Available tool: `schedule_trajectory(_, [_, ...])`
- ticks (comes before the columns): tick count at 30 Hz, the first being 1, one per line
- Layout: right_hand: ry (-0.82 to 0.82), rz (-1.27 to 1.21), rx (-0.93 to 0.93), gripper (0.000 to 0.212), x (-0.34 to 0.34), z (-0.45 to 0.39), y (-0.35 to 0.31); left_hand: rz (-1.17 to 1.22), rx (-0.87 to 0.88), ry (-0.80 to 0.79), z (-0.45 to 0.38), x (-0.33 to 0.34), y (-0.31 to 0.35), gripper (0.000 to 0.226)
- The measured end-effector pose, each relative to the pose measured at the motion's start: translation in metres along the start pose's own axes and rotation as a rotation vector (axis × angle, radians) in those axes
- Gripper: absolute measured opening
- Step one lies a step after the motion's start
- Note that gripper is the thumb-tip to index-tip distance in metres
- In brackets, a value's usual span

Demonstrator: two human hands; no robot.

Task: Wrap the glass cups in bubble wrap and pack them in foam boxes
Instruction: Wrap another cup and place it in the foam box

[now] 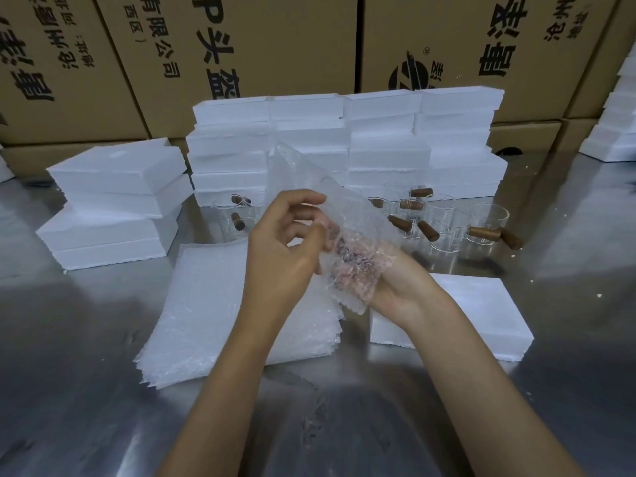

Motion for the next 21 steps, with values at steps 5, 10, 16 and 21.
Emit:
schedule_trajectory(5, [-0.036, 0.06, 0.029, 0.048, -0.006, 0.0, 0.001, -0.319, 0.077, 0.388, 0.001, -0.05, 0.004, 0.033])
schedule_trajectory(10, [-0.127, 0.032, 0.061, 0.026, 0.0, 0.005, 0.0, -0.012, -0.245, 0.131, -0.011, -0.038, -0.043, 0.046])
schedule_trajectory(16, [-0.028, -0.235, 0.133, 0.021, -0.006, 0.003, 0.013, 0.255, -0.449, -0.108, -0.001, 0.003, -0.063, 0.057])
schedule_trajectory(21, [-0.227, -0.152, 0.132, 0.032, 0.015, 0.013, 0.01, 0.469, -0.534, -0.233, 0.004, 0.021, -0.064, 0.076])
Point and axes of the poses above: each hand's wrist, its own z-axis away from the middle knuckle, its own x-axis out of the palm, y = z × x, the point moved 10 cm from there along -z, towards the middle knuckle, and after that the axes turned 6 degrees about -z, right-handed, at the moved point
